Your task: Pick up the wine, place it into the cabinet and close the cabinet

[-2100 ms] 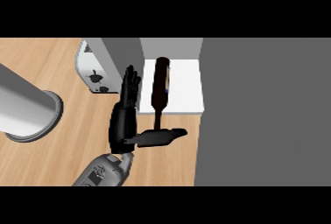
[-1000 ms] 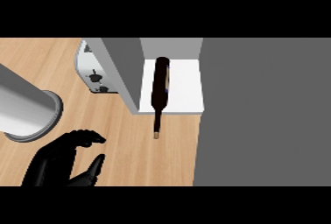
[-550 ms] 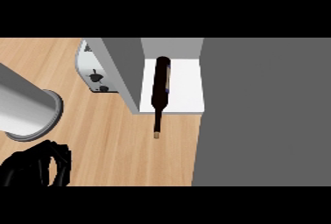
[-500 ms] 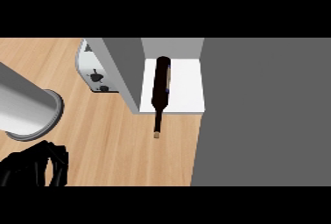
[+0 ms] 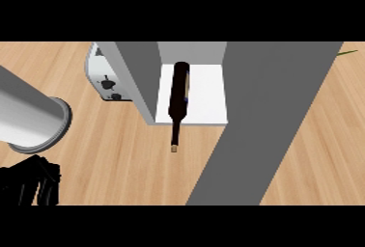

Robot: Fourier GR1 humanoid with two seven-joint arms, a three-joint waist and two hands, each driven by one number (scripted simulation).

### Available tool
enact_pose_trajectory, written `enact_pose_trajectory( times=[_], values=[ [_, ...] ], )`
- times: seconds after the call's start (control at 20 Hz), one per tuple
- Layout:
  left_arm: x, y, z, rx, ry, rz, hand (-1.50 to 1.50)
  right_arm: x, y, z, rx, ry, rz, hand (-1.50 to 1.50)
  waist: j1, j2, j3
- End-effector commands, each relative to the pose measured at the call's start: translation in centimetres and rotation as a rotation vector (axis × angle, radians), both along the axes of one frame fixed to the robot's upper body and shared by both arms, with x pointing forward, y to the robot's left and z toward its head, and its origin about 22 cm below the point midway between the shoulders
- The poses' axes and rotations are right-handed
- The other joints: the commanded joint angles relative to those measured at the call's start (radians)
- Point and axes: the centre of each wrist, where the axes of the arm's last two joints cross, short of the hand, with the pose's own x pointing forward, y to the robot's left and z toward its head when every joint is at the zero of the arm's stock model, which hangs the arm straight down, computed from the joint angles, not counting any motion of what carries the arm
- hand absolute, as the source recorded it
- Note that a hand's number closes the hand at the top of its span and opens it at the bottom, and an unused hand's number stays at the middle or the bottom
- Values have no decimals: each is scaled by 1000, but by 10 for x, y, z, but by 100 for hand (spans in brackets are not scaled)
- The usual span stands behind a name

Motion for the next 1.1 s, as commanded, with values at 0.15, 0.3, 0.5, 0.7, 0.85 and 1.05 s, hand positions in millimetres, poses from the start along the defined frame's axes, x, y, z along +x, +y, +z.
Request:
enact_pose_trajectory(
  times=[0.15, 0.3, 0.5, 0.7, 0.85, 1.05],
  values=[
    [-11, 12, 7, 10, 1, -18, 150, 5, 47, 40, 106, -44, 144, 150, 11, -7, -2],
    [-15, 17, 3, 3, 24, -13, 150, 8, 70, 51, 128, -27, 160, 150, 8, -9, -2],
    [-6, 28, -4, 8, -6, -2, 150, 28, 106, 71, 89, -28, 174, 150, 2, -7, -2],
    [-5, 21, 6, -11, 17, -28, 150, 63, 136, 72, 125, -37, 141, 150, 4, -6, -1],
    [-3, 38, 15, 2, 3, -8, 150, 82, 145, 79, 157, 1, 118, 150, 2, -5, -1],
    [-6, 23, 12, -2, 19, -32, 150, 97, 164, 86, 153, 47, 109, 150, 1, -6, -1]
  ],
)
